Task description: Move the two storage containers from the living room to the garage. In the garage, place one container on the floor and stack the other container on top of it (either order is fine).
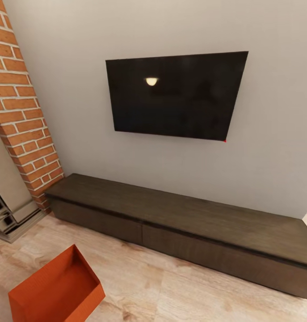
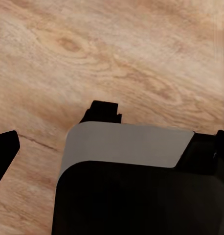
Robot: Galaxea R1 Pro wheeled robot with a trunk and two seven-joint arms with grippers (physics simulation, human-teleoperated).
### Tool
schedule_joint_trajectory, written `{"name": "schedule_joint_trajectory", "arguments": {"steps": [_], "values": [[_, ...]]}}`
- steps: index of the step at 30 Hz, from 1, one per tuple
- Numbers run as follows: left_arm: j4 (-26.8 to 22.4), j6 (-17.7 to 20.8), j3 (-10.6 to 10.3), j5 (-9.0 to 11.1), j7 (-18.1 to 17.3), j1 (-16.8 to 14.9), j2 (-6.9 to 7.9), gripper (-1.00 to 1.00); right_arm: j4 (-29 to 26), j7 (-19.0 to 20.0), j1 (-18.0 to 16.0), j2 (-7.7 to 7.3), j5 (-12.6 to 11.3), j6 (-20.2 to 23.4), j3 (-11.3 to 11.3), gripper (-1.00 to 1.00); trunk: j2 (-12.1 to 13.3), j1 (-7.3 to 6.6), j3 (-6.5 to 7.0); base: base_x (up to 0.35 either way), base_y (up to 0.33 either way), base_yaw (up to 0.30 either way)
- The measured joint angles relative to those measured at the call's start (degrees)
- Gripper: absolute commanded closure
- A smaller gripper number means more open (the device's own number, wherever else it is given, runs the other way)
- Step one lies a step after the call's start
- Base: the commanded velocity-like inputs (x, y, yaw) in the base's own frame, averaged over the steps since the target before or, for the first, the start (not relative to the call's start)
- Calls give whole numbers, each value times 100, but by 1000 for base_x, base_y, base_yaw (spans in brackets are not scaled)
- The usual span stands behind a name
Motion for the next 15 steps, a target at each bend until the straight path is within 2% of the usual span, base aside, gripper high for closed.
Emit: {"name": "schedule_joint_trajectory", "arguments": {"steps": [15], "values": [[0, -44, 0, 13, 5, 0, 8, -100, 0, 24, -1, 0, -9, 15, 0, -100, 0, 2, 0, 18, 0, 0]]}}
